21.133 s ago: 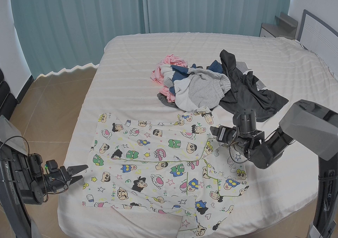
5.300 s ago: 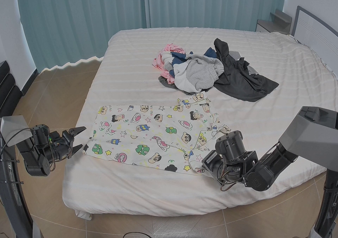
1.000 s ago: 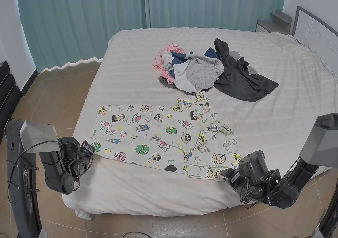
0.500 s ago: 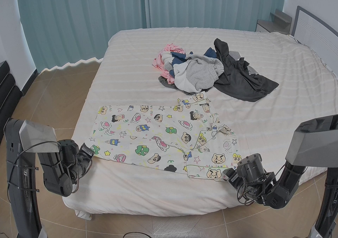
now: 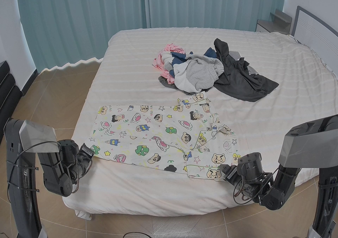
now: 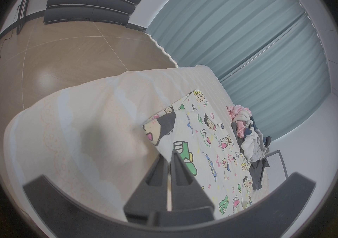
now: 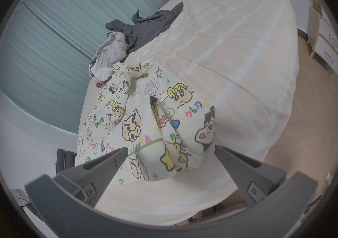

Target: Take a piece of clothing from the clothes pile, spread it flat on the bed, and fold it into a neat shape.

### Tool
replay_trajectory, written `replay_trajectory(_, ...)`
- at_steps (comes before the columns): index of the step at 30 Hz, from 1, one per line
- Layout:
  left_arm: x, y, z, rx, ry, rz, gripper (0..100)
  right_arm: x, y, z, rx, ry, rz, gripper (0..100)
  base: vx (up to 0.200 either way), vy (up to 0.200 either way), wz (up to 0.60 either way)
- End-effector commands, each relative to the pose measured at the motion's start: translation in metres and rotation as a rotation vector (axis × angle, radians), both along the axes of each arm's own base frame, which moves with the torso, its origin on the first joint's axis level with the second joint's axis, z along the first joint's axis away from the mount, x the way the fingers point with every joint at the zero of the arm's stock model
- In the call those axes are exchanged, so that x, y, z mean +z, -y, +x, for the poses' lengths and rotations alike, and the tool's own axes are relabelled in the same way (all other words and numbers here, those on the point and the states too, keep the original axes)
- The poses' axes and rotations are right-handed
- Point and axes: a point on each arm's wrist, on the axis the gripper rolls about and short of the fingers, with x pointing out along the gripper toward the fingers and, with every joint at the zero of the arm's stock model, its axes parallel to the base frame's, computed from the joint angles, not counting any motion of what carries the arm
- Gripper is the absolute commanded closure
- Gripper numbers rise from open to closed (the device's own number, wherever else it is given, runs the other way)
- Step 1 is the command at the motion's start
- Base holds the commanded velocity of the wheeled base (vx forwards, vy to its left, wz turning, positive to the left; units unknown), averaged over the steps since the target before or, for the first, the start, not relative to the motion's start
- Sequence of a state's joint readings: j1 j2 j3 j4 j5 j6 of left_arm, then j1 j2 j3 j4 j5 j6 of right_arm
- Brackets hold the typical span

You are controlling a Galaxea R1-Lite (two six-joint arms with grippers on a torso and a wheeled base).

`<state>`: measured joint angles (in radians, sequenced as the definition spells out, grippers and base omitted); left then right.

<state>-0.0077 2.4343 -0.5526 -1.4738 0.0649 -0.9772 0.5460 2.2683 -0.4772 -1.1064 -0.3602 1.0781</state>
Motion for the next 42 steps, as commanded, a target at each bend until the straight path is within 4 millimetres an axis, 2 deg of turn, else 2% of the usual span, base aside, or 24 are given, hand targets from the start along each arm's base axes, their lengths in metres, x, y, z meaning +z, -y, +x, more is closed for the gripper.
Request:
replay_trajectory(1, 0.000, 0.000, 0.000, 0.001, 0.000, 0.001, 100, -0.014, 0.002, 0.001, 0.004, -0.023, -0.028, 0, 0.000, 0.000, 0.00)
replay_trajectory(16, -0.001, 0.000, 0.001, 0.000, 0.000, 0.000, 100, -0.011, -0.001, 0.014, 0.016, 0.025, -0.035, 0, 0.000, 0.000, 0.00)
replay_trajectory(17, -0.001, 0.000, 0.001, 0.000, 0.001, 0.000, 100, -0.011, -0.001, 0.014, 0.019, 0.026, -0.038, 100, 0.000, 0.000, 0.00)
replay_trajectory(34, 0.000, 0.000, -0.001, -0.002, -0.004, 0.004, 100, -0.011, -0.002, 0.015, 0.027, 0.034, -0.047, 100, 0.000, 0.000, 0.00)
replay_trajectory(42, 0.009, 0.000, -0.017, -0.023, -0.030, 0.036, 100, -0.001, 0.004, 0.015, 0.022, 0.050, -0.051, 100, 0.000, 0.000, 0.00)
